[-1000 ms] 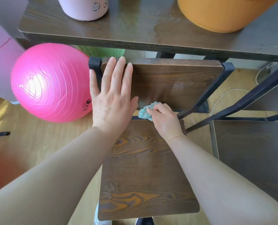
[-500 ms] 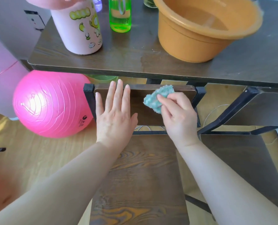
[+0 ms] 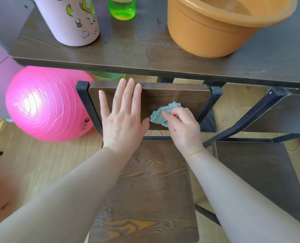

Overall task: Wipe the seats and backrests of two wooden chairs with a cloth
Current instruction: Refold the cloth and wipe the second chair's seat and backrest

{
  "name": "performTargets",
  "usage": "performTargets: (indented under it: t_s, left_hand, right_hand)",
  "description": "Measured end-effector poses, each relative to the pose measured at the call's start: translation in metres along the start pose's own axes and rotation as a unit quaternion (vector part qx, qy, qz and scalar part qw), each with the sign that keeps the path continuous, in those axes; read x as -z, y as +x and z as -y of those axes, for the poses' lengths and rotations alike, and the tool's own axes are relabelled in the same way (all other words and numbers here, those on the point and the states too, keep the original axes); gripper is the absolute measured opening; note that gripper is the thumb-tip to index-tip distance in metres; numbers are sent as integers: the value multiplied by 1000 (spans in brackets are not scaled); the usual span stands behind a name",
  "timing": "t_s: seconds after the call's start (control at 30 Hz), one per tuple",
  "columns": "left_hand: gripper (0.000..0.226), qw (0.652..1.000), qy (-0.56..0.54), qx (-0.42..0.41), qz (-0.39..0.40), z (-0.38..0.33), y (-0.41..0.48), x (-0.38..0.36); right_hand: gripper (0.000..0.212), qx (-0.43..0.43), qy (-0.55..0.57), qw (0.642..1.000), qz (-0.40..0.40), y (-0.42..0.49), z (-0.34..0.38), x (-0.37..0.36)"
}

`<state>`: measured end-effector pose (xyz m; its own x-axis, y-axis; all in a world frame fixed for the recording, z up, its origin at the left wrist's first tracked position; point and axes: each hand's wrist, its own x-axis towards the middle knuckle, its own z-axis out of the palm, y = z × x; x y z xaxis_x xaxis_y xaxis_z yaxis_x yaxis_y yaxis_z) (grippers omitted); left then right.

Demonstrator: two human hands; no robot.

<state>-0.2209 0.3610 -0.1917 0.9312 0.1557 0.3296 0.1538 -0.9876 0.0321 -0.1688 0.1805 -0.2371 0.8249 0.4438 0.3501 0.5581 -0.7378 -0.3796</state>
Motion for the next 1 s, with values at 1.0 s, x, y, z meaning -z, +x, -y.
performTargets:
  t_s: [1.0]
  left_hand:
    - [91,1000,16,-8,-8,1,-2,-7]
  right_hand:
    - [24,95,-39,984,-146,31,-19,58]
